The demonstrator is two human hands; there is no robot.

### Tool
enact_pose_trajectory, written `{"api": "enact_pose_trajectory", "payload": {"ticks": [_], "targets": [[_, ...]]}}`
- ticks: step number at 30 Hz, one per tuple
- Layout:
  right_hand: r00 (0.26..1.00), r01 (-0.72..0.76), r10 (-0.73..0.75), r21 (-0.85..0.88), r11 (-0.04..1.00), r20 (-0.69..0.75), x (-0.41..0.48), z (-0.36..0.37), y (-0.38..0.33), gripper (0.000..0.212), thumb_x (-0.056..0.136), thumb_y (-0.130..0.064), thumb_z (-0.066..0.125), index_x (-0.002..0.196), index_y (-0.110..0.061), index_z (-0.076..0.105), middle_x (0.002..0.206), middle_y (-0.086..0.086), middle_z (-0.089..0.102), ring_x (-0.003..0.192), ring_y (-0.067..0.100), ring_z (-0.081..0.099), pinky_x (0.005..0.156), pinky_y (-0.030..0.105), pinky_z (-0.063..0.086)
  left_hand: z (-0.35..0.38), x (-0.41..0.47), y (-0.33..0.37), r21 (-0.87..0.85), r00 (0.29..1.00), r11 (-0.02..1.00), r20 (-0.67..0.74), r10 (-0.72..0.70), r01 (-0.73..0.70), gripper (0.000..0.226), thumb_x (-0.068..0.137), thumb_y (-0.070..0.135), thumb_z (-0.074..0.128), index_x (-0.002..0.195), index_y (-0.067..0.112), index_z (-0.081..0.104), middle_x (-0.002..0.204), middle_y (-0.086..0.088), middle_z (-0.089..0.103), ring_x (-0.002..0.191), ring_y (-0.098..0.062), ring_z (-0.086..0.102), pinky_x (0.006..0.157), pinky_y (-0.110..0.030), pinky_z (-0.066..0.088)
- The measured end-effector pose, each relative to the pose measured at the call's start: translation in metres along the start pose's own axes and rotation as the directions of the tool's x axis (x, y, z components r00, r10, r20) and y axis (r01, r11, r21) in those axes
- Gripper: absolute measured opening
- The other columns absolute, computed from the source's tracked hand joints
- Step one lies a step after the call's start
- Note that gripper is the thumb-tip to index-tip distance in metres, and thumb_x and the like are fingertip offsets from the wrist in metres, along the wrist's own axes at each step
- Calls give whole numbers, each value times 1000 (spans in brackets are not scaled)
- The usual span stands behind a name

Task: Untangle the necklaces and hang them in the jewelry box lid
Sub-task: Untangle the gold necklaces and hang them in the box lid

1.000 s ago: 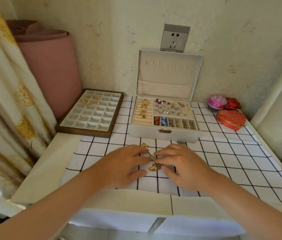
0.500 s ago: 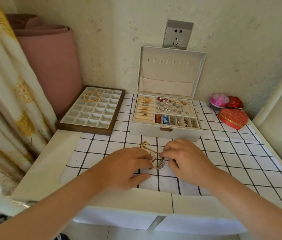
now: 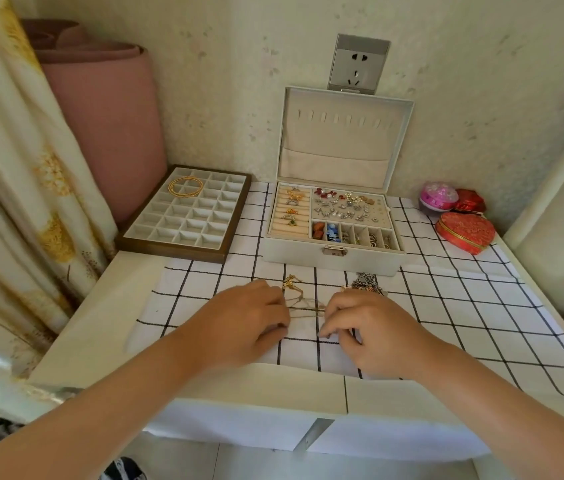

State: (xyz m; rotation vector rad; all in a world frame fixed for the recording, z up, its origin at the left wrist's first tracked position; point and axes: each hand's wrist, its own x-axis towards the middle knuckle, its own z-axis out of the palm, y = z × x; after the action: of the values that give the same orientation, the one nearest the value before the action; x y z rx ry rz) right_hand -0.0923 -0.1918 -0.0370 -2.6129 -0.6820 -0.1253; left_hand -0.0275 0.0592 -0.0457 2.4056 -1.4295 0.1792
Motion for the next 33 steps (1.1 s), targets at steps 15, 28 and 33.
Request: {"api": "enact_pose_trajectory", "payload": {"ticks": [15, 28, 33], "targets": [[958, -235, 244, -78, 969, 147, 9, -23, 4, 10, 81, -29, 73, 84, -35, 66, 84, -22, 60, 81, -7, 55, 67, 8, 38, -8, 13, -1, 3, 988, 993, 97, -119, 119, 7, 92, 35, 63, 95, 30, 66, 94, 14, 58, 93, -7, 52, 71, -23, 46], [945, -239, 241, -35, 970, 221, 13, -27, 0, 21, 76, -39, 82, 96, -37, 75, 90, -21, 61, 83, -13, 51, 62, 10, 32, -49, 35, 5, -17, 863, 938, 396, -313, 347, 7, 86, 40, 67, 88, 35, 62, 96, 17, 53, 91, -2, 50, 73, -20, 42], [957, -199, 202, -36, 979, 209, 15, -22, -2, 8, 84, -37, 76, 92, -35, 79, 85, -20, 61, 78, -6, 53, 64, 9, 33, -30, 49, 13, -64, 920, 962, 317, -232, 265, 15, 87, 37, 67, 102, 36, 64, 100, 17, 56, 96, -2, 49, 82, -24, 46]]}}
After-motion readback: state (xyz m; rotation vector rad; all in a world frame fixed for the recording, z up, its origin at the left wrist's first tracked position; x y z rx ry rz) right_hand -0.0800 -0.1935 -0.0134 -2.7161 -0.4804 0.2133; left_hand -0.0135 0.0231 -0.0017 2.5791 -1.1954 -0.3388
